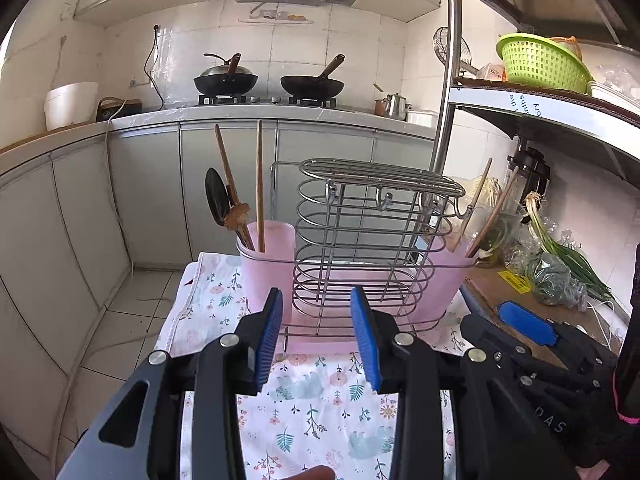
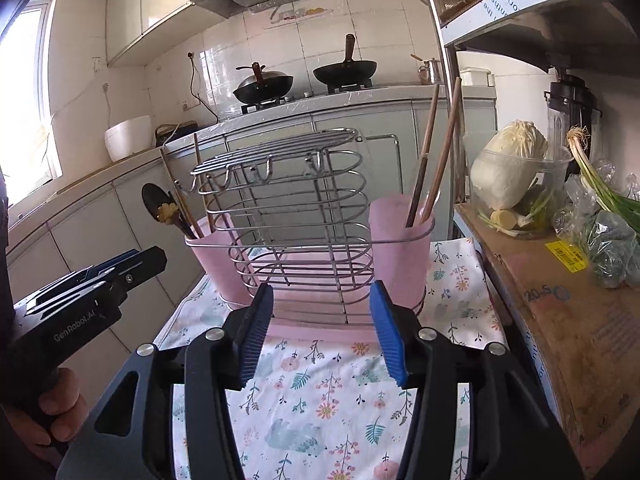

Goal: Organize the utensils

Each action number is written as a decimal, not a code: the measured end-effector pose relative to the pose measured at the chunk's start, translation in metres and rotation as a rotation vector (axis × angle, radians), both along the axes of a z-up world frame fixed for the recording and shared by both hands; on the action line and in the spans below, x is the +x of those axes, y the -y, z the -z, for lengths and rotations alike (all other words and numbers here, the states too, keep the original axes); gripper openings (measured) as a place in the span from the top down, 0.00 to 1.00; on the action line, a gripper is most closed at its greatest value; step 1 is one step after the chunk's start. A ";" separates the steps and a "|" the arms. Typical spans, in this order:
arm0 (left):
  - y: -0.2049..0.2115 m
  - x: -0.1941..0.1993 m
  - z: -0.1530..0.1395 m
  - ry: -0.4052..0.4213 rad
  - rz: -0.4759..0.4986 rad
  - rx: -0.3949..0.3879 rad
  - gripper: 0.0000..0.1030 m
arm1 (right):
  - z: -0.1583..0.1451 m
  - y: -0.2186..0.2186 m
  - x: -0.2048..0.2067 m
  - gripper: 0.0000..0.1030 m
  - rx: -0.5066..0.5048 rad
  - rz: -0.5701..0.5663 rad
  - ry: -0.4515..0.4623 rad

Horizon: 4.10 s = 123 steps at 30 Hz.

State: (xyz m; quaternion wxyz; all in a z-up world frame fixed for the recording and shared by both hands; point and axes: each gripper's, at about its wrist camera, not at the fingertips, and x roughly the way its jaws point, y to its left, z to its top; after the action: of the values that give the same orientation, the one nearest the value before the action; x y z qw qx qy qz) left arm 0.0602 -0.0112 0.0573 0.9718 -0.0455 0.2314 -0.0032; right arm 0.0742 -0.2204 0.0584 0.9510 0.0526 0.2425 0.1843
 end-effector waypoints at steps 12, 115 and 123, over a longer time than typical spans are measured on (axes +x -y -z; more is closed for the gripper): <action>0.002 -0.028 0.004 0.008 -0.022 -0.024 0.67 | 0.003 -0.011 -0.031 0.33 -0.069 0.046 0.075; 0.010 -0.027 0.009 -0.014 0.021 -0.024 0.67 | 0.010 -0.013 -0.036 0.33 -0.101 0.090 0.079; 0.009 -0.025 0.013 -0.032 0.019 -0.021 0.67 | 0.009 -0.013 -0.036 0.33 -0.103 0.090 0.078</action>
State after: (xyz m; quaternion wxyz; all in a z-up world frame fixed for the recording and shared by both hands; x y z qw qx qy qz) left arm 0.0349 -0.0202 0.0444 0.9674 -0.0533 0.2471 -0.0140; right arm 0.0383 -0.2075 0.0490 0.9685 0.0073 0.2117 0.1308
